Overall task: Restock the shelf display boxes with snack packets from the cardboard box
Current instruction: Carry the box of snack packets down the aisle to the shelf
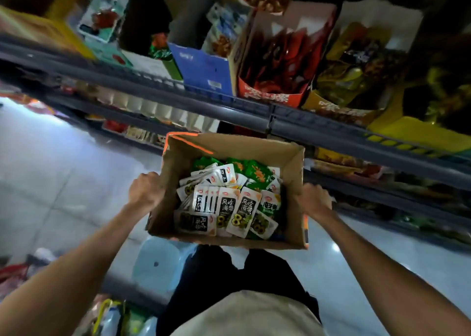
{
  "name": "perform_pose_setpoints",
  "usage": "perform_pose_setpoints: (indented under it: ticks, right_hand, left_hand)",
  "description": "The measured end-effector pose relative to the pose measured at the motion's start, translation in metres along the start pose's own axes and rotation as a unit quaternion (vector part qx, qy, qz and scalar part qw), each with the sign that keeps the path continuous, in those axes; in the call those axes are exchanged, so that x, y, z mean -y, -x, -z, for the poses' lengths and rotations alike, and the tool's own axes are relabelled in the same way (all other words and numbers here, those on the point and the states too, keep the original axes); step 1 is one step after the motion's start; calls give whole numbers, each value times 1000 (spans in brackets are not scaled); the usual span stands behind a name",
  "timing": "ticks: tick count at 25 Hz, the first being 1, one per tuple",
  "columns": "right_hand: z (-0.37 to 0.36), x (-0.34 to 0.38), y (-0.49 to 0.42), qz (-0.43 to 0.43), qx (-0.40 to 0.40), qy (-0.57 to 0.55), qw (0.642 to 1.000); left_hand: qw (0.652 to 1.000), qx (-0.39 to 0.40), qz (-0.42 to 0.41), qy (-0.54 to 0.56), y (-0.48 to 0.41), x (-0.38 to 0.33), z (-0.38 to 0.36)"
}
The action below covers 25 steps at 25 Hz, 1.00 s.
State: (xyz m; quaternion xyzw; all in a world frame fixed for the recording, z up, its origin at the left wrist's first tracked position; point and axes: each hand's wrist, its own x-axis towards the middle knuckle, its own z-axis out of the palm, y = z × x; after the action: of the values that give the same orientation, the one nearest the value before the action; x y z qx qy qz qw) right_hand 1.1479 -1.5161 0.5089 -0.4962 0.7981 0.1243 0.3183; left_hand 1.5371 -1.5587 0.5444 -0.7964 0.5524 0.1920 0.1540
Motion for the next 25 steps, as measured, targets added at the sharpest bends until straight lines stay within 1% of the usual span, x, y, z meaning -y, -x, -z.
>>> perform_pose_setpoints:
  ticks: [3,6,10,18,22,25]
  right_hand:
    - [-14,4,10,-55,-2,-32,998]
    - [-29,6,26,-85,-2,-66,994]
    - [-39,13,45,-115,-28,-105,987]
    - [-62,37,58,-119,-28,-119,985]
    - [-74,73,56,-111,-13,-124,986]
    - [-92,112,51,-108,-19,-129,985]
  left_hand:
    - [998,15,-55,-29,-31,-8,7]
    - [992,20,-99,-70,-53,-18,15]
    - [986,39,-151,-57,-60,-17,27]
    - [983,14,-172,-65,-70,12,41]
    - [981,20,-180,-67,-97,48,41]
    - [978,32,-193,-75,-131,81,33]
